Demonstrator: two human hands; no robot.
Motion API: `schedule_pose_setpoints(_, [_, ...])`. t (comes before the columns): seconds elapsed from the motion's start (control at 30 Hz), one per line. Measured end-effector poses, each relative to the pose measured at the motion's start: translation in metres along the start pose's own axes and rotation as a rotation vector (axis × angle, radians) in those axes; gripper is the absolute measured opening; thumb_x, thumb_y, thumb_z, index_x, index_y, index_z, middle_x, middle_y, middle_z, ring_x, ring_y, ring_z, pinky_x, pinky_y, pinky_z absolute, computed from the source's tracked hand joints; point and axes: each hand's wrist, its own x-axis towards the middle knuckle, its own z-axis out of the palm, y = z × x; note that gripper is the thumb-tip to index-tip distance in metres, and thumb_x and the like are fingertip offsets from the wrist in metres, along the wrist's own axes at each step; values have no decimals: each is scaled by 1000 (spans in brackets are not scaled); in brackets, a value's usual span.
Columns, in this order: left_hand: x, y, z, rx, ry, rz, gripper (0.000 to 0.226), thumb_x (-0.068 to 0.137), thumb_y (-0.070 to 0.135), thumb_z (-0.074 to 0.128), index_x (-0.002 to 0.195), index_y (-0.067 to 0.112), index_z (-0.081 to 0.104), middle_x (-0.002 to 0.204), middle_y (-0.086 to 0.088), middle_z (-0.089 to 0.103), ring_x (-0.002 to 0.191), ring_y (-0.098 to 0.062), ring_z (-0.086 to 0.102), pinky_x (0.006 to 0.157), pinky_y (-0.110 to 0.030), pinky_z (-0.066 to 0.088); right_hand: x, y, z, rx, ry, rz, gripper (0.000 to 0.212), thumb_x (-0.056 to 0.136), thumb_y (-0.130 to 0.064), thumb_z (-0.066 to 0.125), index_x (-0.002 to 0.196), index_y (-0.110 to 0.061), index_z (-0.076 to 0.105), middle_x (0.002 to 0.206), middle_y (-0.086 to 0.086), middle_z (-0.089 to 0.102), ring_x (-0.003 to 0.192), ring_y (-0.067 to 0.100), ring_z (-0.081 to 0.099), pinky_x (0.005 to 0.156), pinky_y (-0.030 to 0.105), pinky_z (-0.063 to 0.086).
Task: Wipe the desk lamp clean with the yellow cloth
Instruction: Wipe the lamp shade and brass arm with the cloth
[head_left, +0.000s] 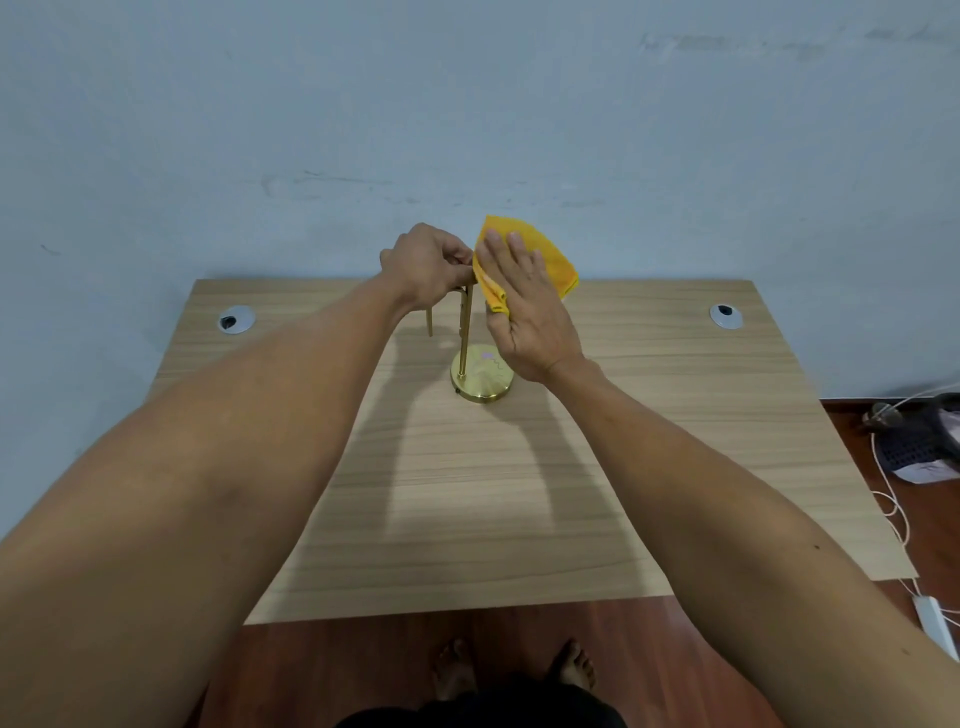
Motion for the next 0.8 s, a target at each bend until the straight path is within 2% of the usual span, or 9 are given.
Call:
schedule_pose_setpoints(0.1, [-2,2,-1,-10,13,-12,9,80,41,85,80,35,78,83,12,80,95,-12,76,110,-52,48,8,-5,-4,182,144,369,61,103,-16,36,162,-11,22,170,5,21,158,18,11,129,48,3])
schedule_pose_setpoints(0.13, [-2,2,-1,-7,16,-17,9,81,40,85,83,34,79,83,11,80,95,-12,76,110,-52,47,10,-6,-5,211,150,412,61,103,-16,35,162,-12,21,170,4,22,158,17,12,129,47,4])
schedule_pose_setpoints(0.27, [-1,0,-2,4,17,-13,11,78,42,86,82,34,79,82,13,80,96,-12,76,110,-53,48,7,5,-9,39,-10,12,65,96,-19,36,160,-6,28,169,12,23,158,33,12,128,51,10])
schedule_pose_setpoints(0.3, [-1,0,-1,5,19,-13,12,78,42,86,83,33,79,83,13,80,96,-13,76,110,-53,48,9,8,-12,36,-13,22,64,97,-21,34,159,-7,30,168,12,25,157,32,15,128,51,9])
schedule_pose_setpoints(0.4, [0,0,-1,10,13,-23,17,80,41,85,89,28,81,82,11,80,95,-14,76,110,-53,48,18,3,-14,124,64,274,61,98,-26,28,155,-8,37,161,9,39,151,27,33,127,50,12])
schedule_pose_setpoints(0.57, [1,0,-2,51,17,-9,21,82,43,82,89,23,80,79,8,77,97,-21,75,107,-57,49,15,9,-11,-30,-60,-102,61,94,-20,38,153,-3,43,163,13,37,155,36,21,128,49,14])
schedule_pose_setpoints(0.6, [1,0,-2,41,22,-12,19,82,42,83,88,25,80,78,10,77,97,-20,75,107,-56,49,16,8,-10,19,-35,-56,60,95,-20,37,153,-5,43,163,12,36,155,34,21,128,47,15])
schedule_pose_setpoints(0.7, [-1,1,-1,0,23,-43,15,79,40,87,84,28,80,79,12,79,94,-13,76,110,-53,48,16,-14,-14,290,110,303,53,102,-20,35,154,-12,43,161,4,40,154,23,27,125,36,23])
schedule_pose_setpoints(0.8, [-2,1,1,-34,41,-81,15,76,39,89,80,28,79,75,12,79,93,-14,77,110,-52,48,29,-22,-26,408,160,653,42,103,-34,33,131,-21,62,130,-1,65,131,25,50,116,44,36])
